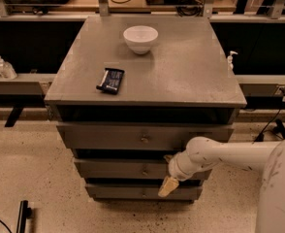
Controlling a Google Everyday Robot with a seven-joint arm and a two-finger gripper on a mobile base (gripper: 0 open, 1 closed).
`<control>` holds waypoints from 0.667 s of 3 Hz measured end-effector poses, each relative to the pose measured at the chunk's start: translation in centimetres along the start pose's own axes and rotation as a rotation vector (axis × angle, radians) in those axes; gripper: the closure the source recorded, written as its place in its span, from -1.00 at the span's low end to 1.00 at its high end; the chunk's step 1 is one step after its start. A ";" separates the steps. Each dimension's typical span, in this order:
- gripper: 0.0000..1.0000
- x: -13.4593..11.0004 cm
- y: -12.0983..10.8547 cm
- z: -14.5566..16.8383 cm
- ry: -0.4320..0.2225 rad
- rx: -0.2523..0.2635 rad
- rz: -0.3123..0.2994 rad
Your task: Open middle drawer
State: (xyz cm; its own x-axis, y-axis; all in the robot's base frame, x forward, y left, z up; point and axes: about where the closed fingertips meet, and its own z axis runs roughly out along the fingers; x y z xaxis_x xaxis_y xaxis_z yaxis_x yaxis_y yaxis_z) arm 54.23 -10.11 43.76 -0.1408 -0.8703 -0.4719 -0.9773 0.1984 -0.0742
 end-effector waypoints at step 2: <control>-0.08 0.3 1.3 0.5 -0.002 -0.021 0.013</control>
Offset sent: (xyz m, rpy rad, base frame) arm -0.0253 0.0002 -0.0056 0.0014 0.0312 0.0094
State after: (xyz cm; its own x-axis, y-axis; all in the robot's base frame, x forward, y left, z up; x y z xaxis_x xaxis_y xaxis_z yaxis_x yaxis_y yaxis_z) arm 52.98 -9.94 43.08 -0.1536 -0.8668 -0.4743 -0.9785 0.2004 -0.0493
